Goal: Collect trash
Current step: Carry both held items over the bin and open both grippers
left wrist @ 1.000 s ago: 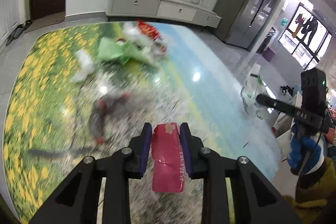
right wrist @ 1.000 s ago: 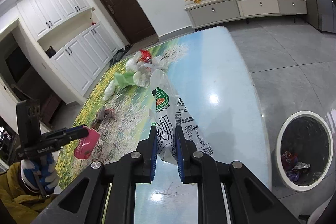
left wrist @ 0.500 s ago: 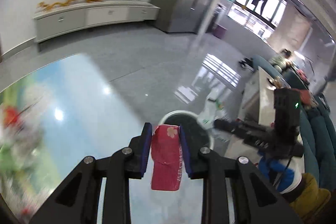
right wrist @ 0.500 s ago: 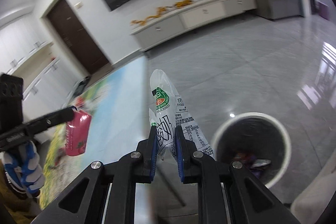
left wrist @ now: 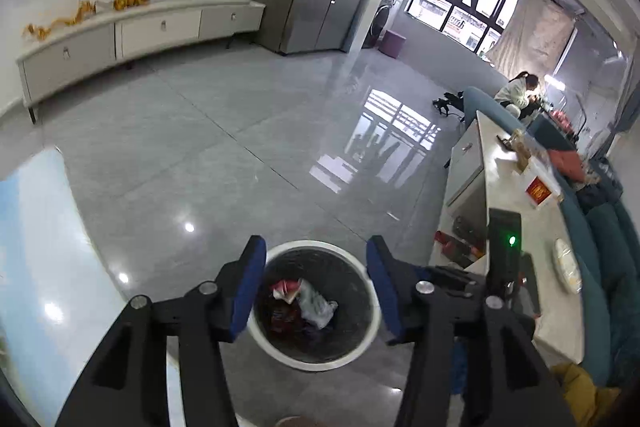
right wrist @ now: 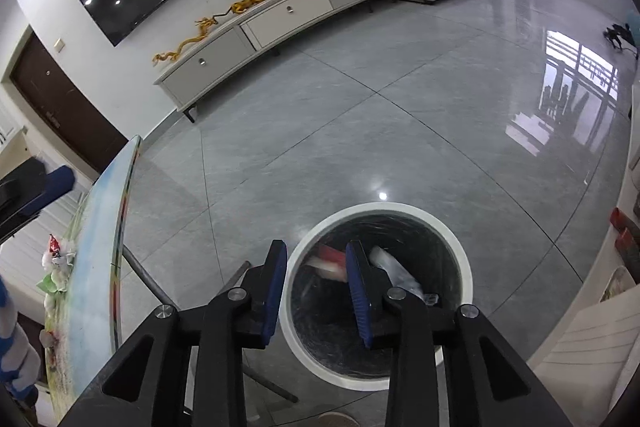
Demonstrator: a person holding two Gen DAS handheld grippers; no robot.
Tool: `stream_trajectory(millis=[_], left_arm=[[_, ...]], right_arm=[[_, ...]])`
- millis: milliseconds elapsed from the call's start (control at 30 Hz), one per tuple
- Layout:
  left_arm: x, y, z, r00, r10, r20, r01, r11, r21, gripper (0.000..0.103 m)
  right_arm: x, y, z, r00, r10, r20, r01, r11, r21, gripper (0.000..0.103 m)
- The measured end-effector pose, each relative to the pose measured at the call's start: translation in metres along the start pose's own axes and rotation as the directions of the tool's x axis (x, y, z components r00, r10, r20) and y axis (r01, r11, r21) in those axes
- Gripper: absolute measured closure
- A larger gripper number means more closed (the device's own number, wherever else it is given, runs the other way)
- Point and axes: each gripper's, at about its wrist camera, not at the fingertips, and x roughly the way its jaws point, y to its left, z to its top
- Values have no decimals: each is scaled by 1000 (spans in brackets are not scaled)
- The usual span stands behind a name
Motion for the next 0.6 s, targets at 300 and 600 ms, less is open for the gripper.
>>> stream_trajectory(millis=[300,600], left_arm=[[-89,2,-41,989,96,115,-106,990,89,53],[-205,78,-119,952,259,164,-264,965,8,53]], right_arm=[[-35,45,-2,997,35,63,-31,997,-64,74],[-73,159,-13,985,146,93,-120,962,-246,64]])
